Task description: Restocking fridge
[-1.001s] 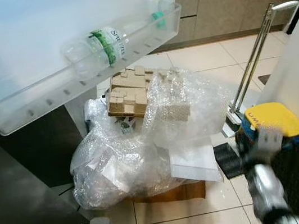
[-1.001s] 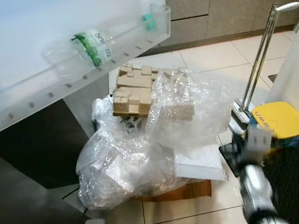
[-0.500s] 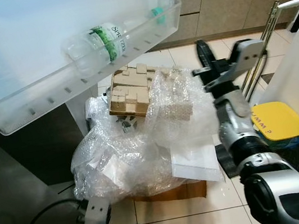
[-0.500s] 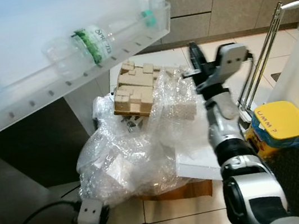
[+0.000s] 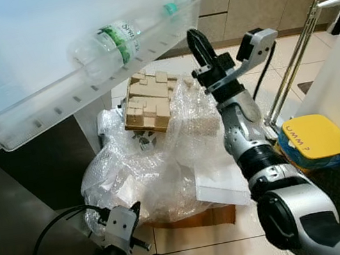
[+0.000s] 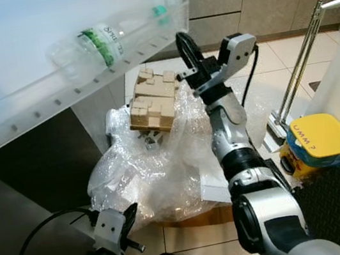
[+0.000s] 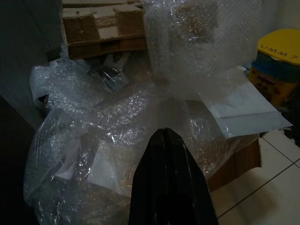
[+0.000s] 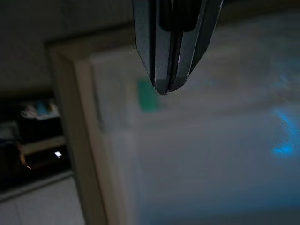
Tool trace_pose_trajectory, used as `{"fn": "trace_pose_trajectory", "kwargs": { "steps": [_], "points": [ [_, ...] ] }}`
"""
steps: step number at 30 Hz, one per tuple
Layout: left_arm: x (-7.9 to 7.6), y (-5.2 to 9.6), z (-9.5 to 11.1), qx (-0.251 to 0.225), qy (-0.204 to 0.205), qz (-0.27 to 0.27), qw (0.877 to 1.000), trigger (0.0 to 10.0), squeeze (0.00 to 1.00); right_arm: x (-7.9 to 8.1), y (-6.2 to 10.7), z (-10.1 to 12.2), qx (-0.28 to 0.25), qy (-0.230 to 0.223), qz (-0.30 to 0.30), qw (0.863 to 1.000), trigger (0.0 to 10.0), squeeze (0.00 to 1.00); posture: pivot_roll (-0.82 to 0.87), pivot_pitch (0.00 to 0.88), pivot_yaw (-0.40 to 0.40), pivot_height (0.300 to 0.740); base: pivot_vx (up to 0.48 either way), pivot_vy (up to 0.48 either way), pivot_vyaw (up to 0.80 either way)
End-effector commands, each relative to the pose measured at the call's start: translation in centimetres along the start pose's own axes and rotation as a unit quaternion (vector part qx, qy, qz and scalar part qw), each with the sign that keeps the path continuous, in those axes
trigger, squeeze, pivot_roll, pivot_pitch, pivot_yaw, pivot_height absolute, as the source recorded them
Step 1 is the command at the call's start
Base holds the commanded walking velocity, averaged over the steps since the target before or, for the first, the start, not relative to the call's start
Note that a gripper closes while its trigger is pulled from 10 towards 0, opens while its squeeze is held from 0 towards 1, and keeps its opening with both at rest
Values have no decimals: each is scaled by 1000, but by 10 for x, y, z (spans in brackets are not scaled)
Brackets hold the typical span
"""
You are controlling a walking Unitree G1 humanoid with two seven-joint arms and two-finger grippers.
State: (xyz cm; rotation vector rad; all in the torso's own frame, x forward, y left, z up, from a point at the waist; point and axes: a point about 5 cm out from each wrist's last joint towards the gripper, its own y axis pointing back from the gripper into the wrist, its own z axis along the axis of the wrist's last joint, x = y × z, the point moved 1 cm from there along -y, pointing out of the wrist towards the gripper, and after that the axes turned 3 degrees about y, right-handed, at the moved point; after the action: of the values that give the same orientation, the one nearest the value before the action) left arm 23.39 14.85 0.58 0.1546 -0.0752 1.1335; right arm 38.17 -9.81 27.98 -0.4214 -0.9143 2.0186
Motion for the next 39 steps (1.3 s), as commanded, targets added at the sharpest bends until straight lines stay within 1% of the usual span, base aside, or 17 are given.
{"fn": "trace_pose_trajectory", "kwargs": {
  "steps": [1, 11, 16, 18, 21, 25, 27, 28, 29, 30, 32, 33, 34, 36, 37, 38, 39],
  "points": [
    [-3, 4, -2, 5, 1, -8, 1000, 10000, 0, 8, -6, 0, -6, -16, 18, 1000, 10000, 0, -40, 132, 7, 740, 0, 0, 0],
    [-1, 10, 6, 3, -2, -9, 1000, 10000, 0, 18, -14, -4, -8, -39, 36, 999, 10000, 0, -33, 134, 6, 740, 0, 0, 0],
    [0, 13, 5, 8, -5, -11, 1000, 10000, 0, 28, -20, -15, 14, -61, 40, 997, 10000, 0, -25, 135, 6, 740, 0, 0, 0],
    [2, 14, 5, 11, -7, -10, 1000, 10000, 0, 33, -23, -22, 34, -76, 41, 996, 10000, 0, -24, 136, 4, 740, 0, 0, 0],
    [6, 16, 4, 18, -10, -6, 1000, 10000, 0, 51, -30, -42, 107, -113, 52, 986, 10000, 0, -19, 137, 1, 740, 0, 0, 0],
    [10, 17, 5, 23, -13, -1, 1000, 10000, 0, 74, -39, -54, 165, -134, 77, 974, 10000, 0, -16, 138, -2, 740, 0, 0, 0],
    [12, 18, 5, 26, -13, 1, 1000, 10000, 0, 82, -43, -55, 172, -123, 93, 973, 10000, 0, -14, 137, -4, 740, 0, 0, 0],
    [13, 18, 5, 28, -14, 2, 999, 10000, 0, 93, -45, -60, 208, -104, 116, 966, 10000, 0, -15, 134, -4, 740, 0, 0, 0],
    [13, 18, 4, 31, -15, 3, 999, 10000, 0, 104, -43, -69, 256, -90, 142, 952, 10000, 0, -15, 132, -4, 740, 0, 0, 0],
    [13, 18, 4, 31, -15, 3, 999, 10000, 0, 104, -43, -69, 256, -90, 142, 952, 10000, 0, -15, 132, -4, 740, 0, 0, 0],
    [13, 17, 3, 36, -15, 1, 999, 10000, 0, 117, -31, -85, 332, -55, 184, 924, 10000, 0, -19, 131, -5, 740, 0, 0, 0],
    [13, 17, 3, 36, -15, 1, 999, 10000, 0, 117, -31, -85, 332, -55, 184, 924, 10000, 0, -19, 131, -5, 740, 0, 0, 0],
    [11, 16, 1, 41, -15, -3, 999, 10000, 0, 119, -16, -96, 361, -42, 202, 909, 10000, 0, -22, 130, -6, 740, 0, 0, 0],
    [10, 16, 0, 43, -14, -5, 999, 10000, 0, 118, -8, -100, 368, -44, 204, 906, 10000, 0, -22, 130, -6, 740, 0, 0, 0],
    [8, 16, -1, 45, -12, -7, 999, 10000, 0, 114, 4, -106, 379, -56, 196, 902, 10000, 0, -30, 131, -3, 740, 0, 0, 0],
    [4, 17, -3, 49, -9, -11, 999, 10000, 0, 103, 40, -121, 403, -80, 171, 895, 10000, 0, -40, 133, 0, 740, 0, 0, 0],
    [4, 17, -3, 49, -9, -11, 999, 10000, 0, 103, 40, -121, 403, -80, 171, 895, 10000, 0, -40, 133, 0, 740, 0, 0, 0]
  ]
}}
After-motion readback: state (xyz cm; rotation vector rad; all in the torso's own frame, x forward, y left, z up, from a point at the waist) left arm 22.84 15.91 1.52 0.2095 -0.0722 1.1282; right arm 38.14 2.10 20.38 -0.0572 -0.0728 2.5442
